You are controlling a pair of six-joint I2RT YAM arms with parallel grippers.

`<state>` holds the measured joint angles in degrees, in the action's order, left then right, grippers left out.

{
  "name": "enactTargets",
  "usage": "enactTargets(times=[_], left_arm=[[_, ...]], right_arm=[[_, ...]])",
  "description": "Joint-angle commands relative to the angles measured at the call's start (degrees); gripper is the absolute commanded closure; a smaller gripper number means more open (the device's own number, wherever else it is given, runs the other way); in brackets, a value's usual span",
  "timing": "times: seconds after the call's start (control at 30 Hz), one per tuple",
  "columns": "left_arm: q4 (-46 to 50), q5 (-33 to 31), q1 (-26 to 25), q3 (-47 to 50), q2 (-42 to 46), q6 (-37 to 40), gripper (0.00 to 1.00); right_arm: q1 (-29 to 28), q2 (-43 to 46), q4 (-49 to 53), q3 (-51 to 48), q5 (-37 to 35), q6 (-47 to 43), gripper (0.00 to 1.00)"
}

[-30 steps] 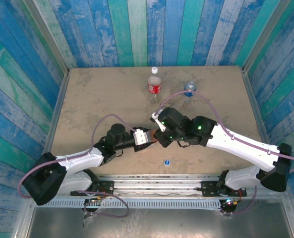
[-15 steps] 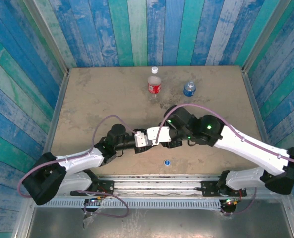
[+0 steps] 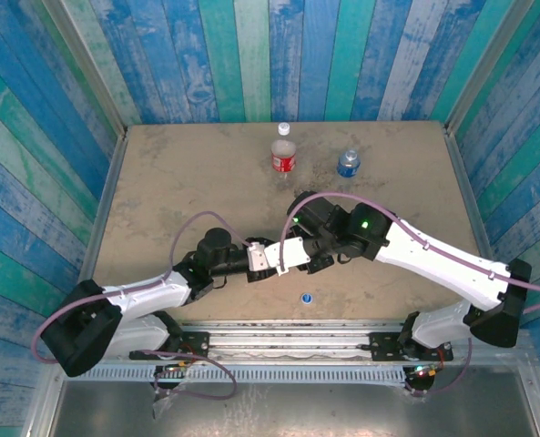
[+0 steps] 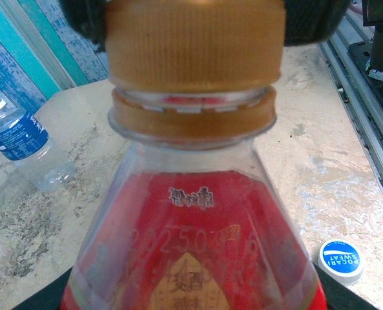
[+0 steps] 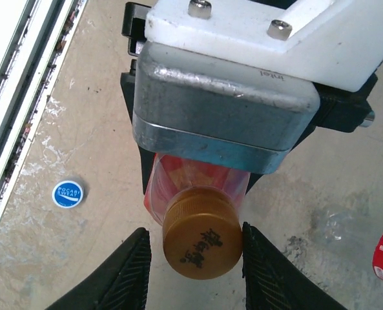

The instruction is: Screw on the bottle caps

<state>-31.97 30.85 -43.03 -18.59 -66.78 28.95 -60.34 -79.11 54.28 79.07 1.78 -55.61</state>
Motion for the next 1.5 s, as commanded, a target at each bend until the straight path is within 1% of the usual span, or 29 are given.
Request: enactTargets(times=[0.0, 0.1, 0.23, 0.3, 0.37, 0.43, 0.5, 0.53, 0.6, 0.63, 0.67, 0.7, 0.73, 0.77, 0.87, 0.9, 0.97, 1.07, 1.1, 1.2, 1.27, 1.3, 1.4, 1.47], left_arm=[[-1.62, 0.83, -0.21, -0.92, -0.6, 0.38, 0.46], [-1.66, 0.48, -0.21, -0.9, -0.54, 0.16, 0.45], [-3.66, -2.41, -0.17, -0.71, -0.22, -0.32, 0.46], [-4.72, -4.64, -0.22, -0.84, -0.27, 0.13, 0.46], [-5.52, -7.16, -0.22, -1.69, -0.94, 1.07, 0.46], [-4.28, -9.02, -0.22, -3.74, -2.24, 2.55, 0.46], [-3.11, -10.16, -0.22, -5.6, -3.53, 3.81, 0.46], [-2.7, -10.5, -0.19, -6.38, -4.09, 4.49, 0.46], [-2.63, -10.98, -0.22, -7.59, -4.81, 5.22, 0.46], [-2.66, -10.99, -0.22, -8.18, -4.84, 5.37, 0.46], [-2.7, -10.82, -0.22, -8.47, -6.24, 5.36, 0.46], [-3.07, -10.64, -0.22, -8.63, -6.66, 5.46, 0.46], [-3.19, -10.64, -0.17, -8.81, -7.06, 5.59, 0.46], [-3.2, -10.75, -0.21, -8.98, -7.29, 5.72, 0.46], [-2.67, -10.6, 0.12, -9.58, -8.33, 5.93, 0.46], [-2.52, -9.91, 0.32, -9.69, -8.48, 5.69, 0.46], [-2.66, -8.11, 0.99, -9.78, -8.58, 4.48, 0.46], [-3.34, -6.44, 1.36, -9.64, -8.17, 3.28, 0.46], [-3.25, -6.02, 1.43, -9.63, -7.89, 3.05, 0.46], [-2.37, -4.02, 1.78, -9.89, -7.16, 2.87, 0.46], [-2.39, -0.91, 2.36, -9.82, -6.55, 2.14, 0.47], [-2.72, 1.25, 2.82, -9.88, -6.35, 1.33, 0.47], [-3.1, 5.27, 2.95, -10.06, -6.38, 0.19, 0.48], [-3.21, 6.72, 2.95, -10.22, -7.18, -0.26, 0.48]], right_arm=[[0.13, -0.66, 2.34, 0.35, 1.13, 0.12, 0.64], [0.25, -1.22, 1.81, 0.67, 0.67, 1.65, 0.81], [0.74, -0.75, -1.53, -0.17, -1.15, 7.33, 0.86], [1.59, 0.12, -5.5, -1.36, -1.14, 13.18, 0.88], [2.37, 1.33, -12.53, -3.24, -2.9, 23.65, 0.89], [3.71, 2.52, -20.31, -5.41, -4.98, 36.72, 0.95], [4.57, 2.99, -23.53, -5.85, -3.65, 47.26, 0.95], [5.0, 3.05, -25.28, -6.1, -3.84, 54.88, 0.99], [6.81, 2.61, -24.3, -5.23, -5.39, 71.81, 0.99], [8.74, 2.6, -22.12, -4.23, -3.92, 78.91, 0.99], [11.1, 2.84, -20.61, -3.61, -0.77, 83.86, 0.99], [13.91, 3.28, -20.22, -3.39, 4.33, 86.69, 0.97], [16.02, 3.84, -20.14, -3.46, 7.79, 87.01, 0.95], [17.09, 4.28, -20.04, -3.56, 9.68, 85.45, 0.92], [17.66, 4.75, -17.44, -3.18, 12.88, 73.25, 0.74], [17.64, 5.0, -16.1, -2.91, 12.13, 69.29, 0.7], [18.17, 5.82, -13.99, -2.51, 10.06, 61.87, 0.65], [19.29, 7.44, -12.2, -2.05, 11.95, 51.41, 0.57], [19.3, 8.01, -11.73, -1.81, 12.41, 45.95, 0.54], [19.34, 9.78, -9.48, -2.55, 15.23, 27.24, 0.51], [19.17, 10.62, -4.9, -3.04, 17.32, 10.86, 0.5], [18.98, 10.73, -1.68, -2.48, 17.07, 3.96, 0.48], [18.96, 9.31, 0.69, 1.07, 12.7, -2.0, 0.46], [18.49, 8.01, 2.07, 3.52, 13.24, -3.69, 0.46]])
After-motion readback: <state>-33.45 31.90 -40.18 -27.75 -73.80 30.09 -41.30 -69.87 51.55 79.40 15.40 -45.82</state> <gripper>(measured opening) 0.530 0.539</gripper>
